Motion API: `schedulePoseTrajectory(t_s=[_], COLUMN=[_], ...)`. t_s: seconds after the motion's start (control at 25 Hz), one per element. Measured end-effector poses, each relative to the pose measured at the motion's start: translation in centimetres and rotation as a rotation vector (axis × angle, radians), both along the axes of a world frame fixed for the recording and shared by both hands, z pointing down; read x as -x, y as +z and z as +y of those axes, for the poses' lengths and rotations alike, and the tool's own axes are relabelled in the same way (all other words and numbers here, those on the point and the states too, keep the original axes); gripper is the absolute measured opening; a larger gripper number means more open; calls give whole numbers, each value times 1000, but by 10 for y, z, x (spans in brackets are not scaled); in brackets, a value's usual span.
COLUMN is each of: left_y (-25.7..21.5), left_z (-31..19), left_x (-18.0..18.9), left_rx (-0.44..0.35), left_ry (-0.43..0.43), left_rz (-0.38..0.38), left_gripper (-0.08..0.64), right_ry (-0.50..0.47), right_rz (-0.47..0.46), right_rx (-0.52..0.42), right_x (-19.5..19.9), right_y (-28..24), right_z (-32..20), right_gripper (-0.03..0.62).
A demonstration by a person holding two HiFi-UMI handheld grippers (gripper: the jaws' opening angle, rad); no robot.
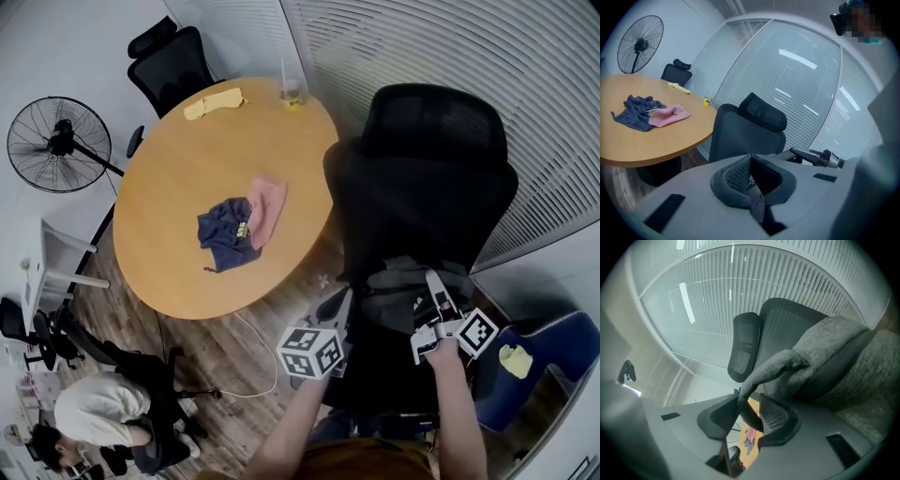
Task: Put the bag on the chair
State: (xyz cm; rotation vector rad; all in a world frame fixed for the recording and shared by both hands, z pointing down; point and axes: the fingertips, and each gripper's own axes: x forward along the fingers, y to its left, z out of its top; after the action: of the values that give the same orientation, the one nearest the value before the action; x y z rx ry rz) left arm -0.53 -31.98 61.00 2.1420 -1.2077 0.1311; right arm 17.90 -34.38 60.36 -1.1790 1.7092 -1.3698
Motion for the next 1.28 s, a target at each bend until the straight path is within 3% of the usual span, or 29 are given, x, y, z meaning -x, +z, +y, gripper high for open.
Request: schedulePoseTrajectory(t_s=[0.52,1.0,1.28], left_y=[-1,-29,-51], left_z=[8,8,13], left_x=[6,-3,-3], left_rx=[-5,-59,-98], left_ry=[-25,-3,9], left_rz=[10,28,45], left_gripper=[23,23,23], right_ry=[18,-13,6], right_rz=[-15,75,208], right_rx=[29,-11,-47], right_x=[-1,3,8], right_y=[3,-20,-49], right_z=[23,45,64], right_gripper=[129,121,55])
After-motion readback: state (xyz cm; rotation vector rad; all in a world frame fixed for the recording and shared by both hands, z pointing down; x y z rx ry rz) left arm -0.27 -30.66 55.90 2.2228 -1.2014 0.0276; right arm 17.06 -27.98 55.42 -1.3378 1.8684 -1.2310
